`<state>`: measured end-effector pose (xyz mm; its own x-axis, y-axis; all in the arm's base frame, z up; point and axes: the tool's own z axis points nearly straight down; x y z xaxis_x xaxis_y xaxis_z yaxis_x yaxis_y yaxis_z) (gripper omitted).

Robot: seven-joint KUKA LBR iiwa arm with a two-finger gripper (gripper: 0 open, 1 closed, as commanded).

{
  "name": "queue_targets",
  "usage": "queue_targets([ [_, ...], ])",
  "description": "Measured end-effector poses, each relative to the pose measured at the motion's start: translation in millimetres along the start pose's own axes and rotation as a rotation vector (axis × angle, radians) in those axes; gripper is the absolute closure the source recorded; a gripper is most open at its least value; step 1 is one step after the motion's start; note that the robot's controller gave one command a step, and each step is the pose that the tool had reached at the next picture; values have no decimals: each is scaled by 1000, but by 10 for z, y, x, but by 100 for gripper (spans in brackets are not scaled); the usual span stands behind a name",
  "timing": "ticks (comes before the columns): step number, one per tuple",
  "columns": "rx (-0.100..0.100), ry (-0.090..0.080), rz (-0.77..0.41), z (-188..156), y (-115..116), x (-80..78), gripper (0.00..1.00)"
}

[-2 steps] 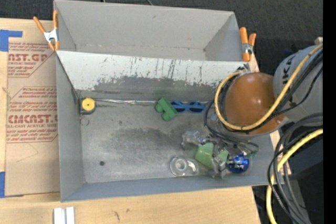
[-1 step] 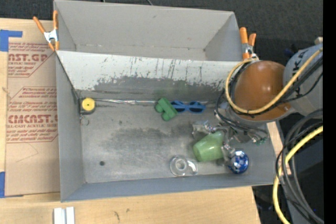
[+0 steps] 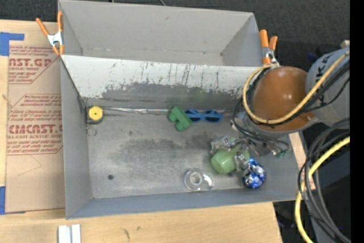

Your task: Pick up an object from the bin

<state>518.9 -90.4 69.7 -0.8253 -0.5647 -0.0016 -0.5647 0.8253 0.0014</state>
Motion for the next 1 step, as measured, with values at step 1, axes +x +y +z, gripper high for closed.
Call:
queue_targets([
  [1,9,-6,-60,-1565,-274,-97,100],
])
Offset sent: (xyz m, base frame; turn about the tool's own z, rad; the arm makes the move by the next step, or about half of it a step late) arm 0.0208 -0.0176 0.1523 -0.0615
